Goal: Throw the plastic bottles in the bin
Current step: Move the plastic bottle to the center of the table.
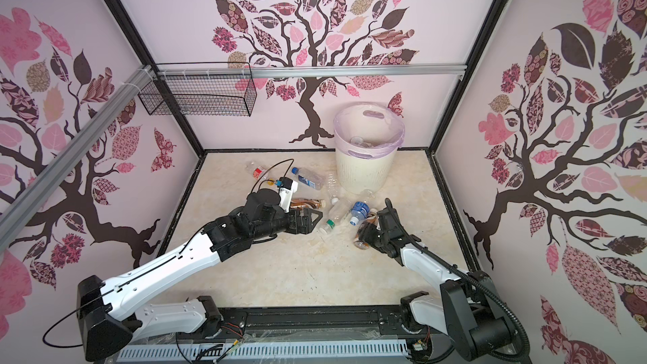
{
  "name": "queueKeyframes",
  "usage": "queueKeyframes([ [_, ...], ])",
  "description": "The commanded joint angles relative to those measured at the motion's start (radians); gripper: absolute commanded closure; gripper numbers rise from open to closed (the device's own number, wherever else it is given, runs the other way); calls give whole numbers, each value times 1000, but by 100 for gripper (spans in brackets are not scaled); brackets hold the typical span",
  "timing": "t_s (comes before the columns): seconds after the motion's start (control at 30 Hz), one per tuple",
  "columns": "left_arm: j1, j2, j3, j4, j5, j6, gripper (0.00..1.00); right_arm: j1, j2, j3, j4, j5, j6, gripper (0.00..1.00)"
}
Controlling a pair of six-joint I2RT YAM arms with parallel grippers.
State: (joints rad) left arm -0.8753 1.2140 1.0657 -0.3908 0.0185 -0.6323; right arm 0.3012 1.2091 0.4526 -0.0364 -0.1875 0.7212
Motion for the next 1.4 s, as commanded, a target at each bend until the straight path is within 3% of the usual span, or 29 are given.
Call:
queueKeyframes([
  [0.0, -1, -25, -32, 1, -18, -4, 2, 42, 47, 39, 25, 3, 40, 38],
  [0.33, 28, -80, -59, -50, -54, -11, 2, 222, 199, 169, 98, 42, 125, 38],
  [0.57, 36, -109, -65, -93, -83, -3, 2, 248, 260, 261, 91, 36, 132, 25],
  [0.83, 37, -66, -63, -106, -81, -4, 2, 246, 176, 280, 0, 109, 72, 1],
  [1.0, 38, -16, -42, -127, -74, 1, 2, 173, 98, 243, -33, 93, 32, 1],
  [1.1, 38, 20, -38, -105, -13, 5, 2, 91, 45, 201, -41, 71, 4, 0],
  [1.37, 4, 212, 57, -123, 33, 23, 2, -64, -82, 140, -98, 57, -74, 0],
])
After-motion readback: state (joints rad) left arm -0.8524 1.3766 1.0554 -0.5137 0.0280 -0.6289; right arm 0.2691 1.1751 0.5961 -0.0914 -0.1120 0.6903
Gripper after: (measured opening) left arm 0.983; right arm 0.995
